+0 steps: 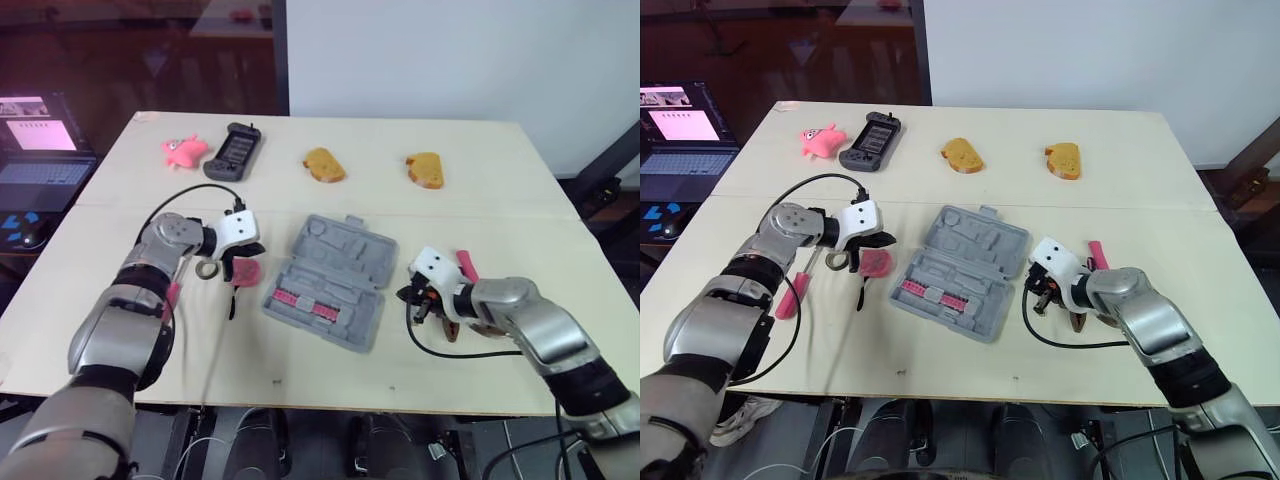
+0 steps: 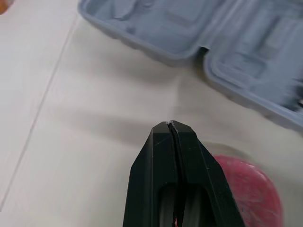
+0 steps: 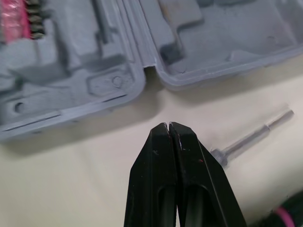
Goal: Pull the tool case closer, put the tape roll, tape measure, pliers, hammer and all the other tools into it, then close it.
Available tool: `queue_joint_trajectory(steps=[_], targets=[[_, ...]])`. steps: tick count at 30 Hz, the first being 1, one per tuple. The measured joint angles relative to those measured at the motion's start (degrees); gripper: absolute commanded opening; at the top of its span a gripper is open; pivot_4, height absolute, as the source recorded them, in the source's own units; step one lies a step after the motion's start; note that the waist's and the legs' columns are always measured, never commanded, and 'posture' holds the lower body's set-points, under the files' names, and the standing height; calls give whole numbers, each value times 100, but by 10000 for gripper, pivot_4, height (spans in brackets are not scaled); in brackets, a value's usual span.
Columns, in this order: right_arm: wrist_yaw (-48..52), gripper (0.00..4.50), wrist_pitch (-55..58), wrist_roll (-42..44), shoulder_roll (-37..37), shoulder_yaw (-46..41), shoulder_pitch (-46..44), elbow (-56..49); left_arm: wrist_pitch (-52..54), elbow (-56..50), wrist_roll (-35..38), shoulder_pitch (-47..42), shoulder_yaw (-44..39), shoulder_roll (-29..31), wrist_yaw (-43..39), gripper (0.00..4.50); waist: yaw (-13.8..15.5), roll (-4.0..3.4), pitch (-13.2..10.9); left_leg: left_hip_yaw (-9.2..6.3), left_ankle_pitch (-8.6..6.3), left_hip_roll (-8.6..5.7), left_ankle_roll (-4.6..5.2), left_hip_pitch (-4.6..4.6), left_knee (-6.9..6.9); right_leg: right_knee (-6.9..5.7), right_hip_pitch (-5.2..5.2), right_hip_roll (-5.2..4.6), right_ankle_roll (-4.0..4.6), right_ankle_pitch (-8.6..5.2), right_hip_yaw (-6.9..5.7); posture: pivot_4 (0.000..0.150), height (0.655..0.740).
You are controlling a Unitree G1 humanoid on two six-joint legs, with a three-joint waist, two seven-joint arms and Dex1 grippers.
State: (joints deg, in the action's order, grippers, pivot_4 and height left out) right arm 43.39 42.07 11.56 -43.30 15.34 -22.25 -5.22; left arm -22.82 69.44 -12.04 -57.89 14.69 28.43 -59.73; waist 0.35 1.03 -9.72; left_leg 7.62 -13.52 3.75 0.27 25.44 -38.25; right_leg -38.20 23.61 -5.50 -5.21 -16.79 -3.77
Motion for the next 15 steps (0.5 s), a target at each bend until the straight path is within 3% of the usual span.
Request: queue_joint_trajectory(steps=[15], targets=[[361,719,-510,-486,419,243,-384,999,-16,398,-256,-19,12,-524,514,0,3,0,0,3,5,0,-8,1,-2,-3,1,0,0,0,0,1500,7188]])
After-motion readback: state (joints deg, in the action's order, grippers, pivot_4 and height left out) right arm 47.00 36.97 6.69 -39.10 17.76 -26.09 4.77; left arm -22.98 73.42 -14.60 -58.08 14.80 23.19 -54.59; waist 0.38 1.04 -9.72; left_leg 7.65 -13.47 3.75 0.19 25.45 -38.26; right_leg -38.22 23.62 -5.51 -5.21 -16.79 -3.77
